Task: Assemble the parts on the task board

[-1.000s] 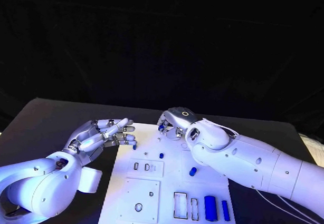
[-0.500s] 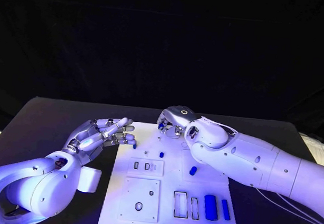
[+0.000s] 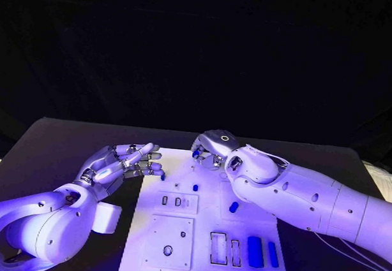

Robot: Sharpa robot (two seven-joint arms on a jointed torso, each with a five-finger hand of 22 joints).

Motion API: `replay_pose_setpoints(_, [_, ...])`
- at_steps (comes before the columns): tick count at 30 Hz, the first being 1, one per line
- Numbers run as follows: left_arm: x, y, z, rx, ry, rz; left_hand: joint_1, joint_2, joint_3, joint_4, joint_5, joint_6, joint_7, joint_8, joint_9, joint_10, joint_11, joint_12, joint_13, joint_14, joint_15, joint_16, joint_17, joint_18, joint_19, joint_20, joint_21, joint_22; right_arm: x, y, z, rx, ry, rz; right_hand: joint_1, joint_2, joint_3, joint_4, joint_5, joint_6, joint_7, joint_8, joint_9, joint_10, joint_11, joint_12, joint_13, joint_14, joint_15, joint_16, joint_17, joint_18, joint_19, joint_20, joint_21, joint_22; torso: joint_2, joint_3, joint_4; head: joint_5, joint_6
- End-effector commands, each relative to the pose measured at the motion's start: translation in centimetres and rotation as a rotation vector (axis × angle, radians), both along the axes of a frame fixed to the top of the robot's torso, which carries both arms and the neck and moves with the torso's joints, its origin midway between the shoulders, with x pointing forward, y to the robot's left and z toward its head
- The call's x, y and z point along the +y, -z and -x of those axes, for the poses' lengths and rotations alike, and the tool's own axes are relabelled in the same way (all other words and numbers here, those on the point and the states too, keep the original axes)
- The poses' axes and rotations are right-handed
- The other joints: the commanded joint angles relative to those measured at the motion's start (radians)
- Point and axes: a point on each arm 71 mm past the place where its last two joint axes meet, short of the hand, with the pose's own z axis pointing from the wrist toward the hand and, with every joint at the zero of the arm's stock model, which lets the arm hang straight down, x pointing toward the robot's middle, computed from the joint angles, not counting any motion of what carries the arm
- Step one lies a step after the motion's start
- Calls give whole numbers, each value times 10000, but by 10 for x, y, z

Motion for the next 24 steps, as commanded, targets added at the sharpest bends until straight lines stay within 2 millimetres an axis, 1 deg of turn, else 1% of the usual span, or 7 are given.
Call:
replay_pose_setpoints(1, [-1, -1, 0, -42, 174, 131, 90, -11, -16, -59, -11, 21, 54, -60, -9, -10, 51, -33, -15, -26, 45, -15, 8, 91, 50, 22, 57, 5, -2, 3, 2, -25, 125, 130, 69, -31, 48, -10, 42, 67, -21, 31, 2, 42, -92, 37, -8, 226, 75, 58, 13, -120, 9, 76, 43, 9, 11, -1, 11, -6, 2])
replay_pose_setpoints(10, [0, -1, 0, -25, 146, 121, 90, -11, -16, -59, -11, 21, 54, -60, -9, -10, 51, -33, -15, -26, 45, -15, 8, 91, 50, 22, 57, 5, -7, 2, 5, -21, 184, 172, 65, -50, 49, -3, 44, 86, -22, 38, 11, 61, -93, 42, -4, 224, 74, 65, 15, -118, 1, 77, 42, 3, 14, -11, 7, -20, 10])
replay_pose_setpoints(11, [0, -1, 0, -21, 146, 122, 90, -11, -16, -59, -11, 21, 54, -60, -9, -10, 51, -33, -15, -26, 45, -15, 8, 91, 50, 22, 57, 5, -7, 2, 5, -17, 192, 181, 65, -50, 49, -3, 44, 86, -22, 38, 11, 61, -93, 42, -4, 224, 74, 65, 15, -118, 1, 77, 42, 3, 16, -14, 23, -34, 11])
replay_pose_setpoints(13, [0, -1, 0, -15, 147, 124, 90, -11, -16, -59, -11, 21, 54, -60, -9, -10, 51, -33, -15, -26, 45, -15, 8, 91, 50, 22, 57, 5, -8, 2, 6, -1, 196, 203, 56, -66, 46, 4, 36, 95, -22, 41, 15, 71, -94, 44, -2, 222, 74, 68, 12, -120, 6, 78, 48, 15, 20, -13, 29, -38, 15])
replay_pose_setpoints(15, [0, -1, 0, -10, 149, 125, 90, -11, -16, -59, -11, 21, 54, -60, -9, -10, 51, -33, -15, -26, 45, -15, 8, 91, 50, 22, 57, 5, -8, 2, 6, 20, 199, 225, 56, -66, 46, 4, 36, 95, -22, 41, 15, 71, -94, 44, -2, 222, 74, 68, 12, -120, 6, 78, 48, 15, 23, -9, 31, -39, 15])
replay_pose_setpoints(20, [0, -1, 0, -5, 154, 127, 97, -8, -15, -71, -11, 24, 52, -65, -8, -7, 51, -39, -14, -29, 46, -25, 14, 91, 46, 23, 56, 3, -8, 3, 5, 108, 239, 305, 37, -93, 40, 21, 14, 102, -24, 40, 21, 80, -93, 41, -1, 219, 75, 73, 8, -119, 1, 79, 50, 14, 26, -26, 44, -65, -2])
replay_pose_setpoints(24, [0, -1, 0, 4, 158, 125, 97, -8, -15, -71, -11, 24, 52, -65, -8, -7, 51, -39, -14, -29, 46, -25, 14, 91, 46, 23, 56, 3, -8, 4, 3, 160, 364, 361, 16, -114, 39, 45, -16, 95, -24, 32, 24, 72, -90, 32, -4, 215, 76, 75, 0, -118, -7, 80, 49, 10, 32, -26, 45, -74, 0])
